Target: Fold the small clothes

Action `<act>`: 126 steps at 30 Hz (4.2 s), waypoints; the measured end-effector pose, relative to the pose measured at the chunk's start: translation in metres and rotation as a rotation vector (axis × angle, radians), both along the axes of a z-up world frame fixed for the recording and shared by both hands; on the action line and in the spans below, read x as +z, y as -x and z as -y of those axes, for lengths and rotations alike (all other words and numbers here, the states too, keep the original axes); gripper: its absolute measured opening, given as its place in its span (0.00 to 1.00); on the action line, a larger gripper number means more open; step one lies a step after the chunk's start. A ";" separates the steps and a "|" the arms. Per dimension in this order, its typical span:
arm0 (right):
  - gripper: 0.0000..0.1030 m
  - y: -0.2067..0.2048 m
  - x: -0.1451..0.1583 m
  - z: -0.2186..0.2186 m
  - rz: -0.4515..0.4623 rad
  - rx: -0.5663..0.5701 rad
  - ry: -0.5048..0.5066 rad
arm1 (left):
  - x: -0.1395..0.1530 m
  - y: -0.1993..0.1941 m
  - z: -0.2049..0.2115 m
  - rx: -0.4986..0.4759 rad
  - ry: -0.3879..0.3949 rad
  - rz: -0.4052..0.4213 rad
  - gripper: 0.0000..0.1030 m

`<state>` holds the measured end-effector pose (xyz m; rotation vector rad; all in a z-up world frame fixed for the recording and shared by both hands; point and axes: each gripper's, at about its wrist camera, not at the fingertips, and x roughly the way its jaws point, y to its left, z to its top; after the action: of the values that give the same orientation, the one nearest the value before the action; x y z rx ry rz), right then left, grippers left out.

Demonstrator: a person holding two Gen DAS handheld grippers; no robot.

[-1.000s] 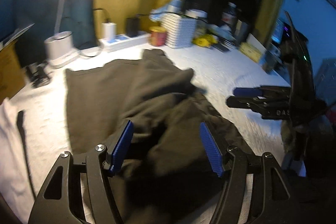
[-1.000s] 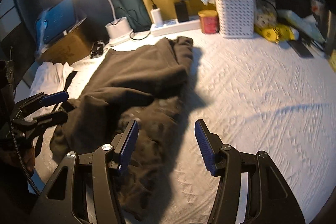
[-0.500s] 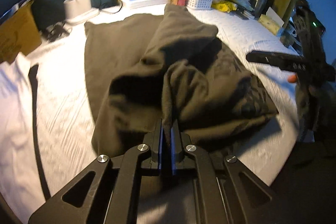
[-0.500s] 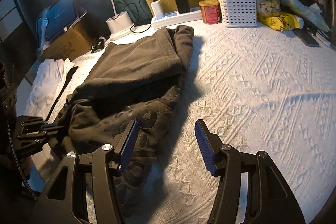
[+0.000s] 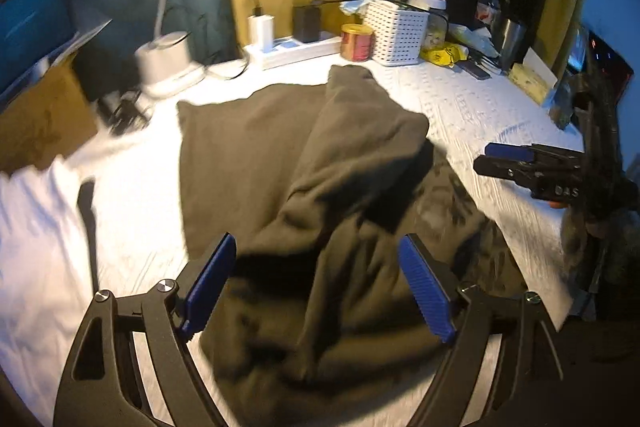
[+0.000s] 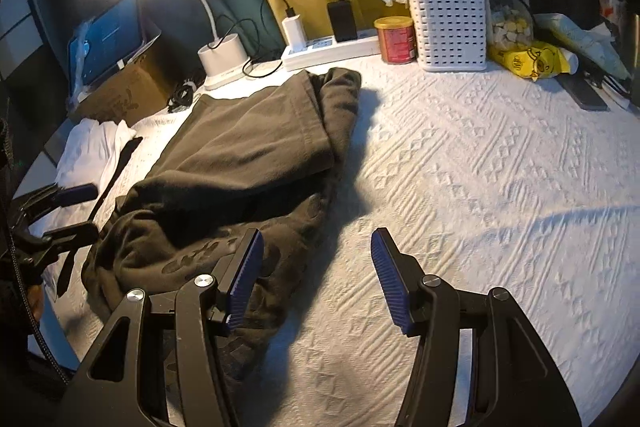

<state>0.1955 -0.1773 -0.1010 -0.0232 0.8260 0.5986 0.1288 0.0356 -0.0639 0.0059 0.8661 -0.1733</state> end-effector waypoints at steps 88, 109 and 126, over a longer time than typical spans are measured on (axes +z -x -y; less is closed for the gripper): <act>0.58 -0.076 -0.001 -0.070 0.052 -0.012 0.090 | -0.027 -0.073 -0.117 0.142 0.063 0.007 0.56; 0.58 0.010 -0.006 -0.055 0.064 -0.003 0.071 | -0.047 0.035 -0.044 0.018 0.117 -0.046 0.40; 0.57 0.060 -0.039 -0.052 0.028 0.035 0.103 | -0.043 0.075 -0.055 0.073 0.060 -0.036 0.04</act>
<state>0.1353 -0.1252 -0.1397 -0.1402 0.8298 0.5871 0.0542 0.0910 -0.1068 -0.0848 0.8951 -0.1316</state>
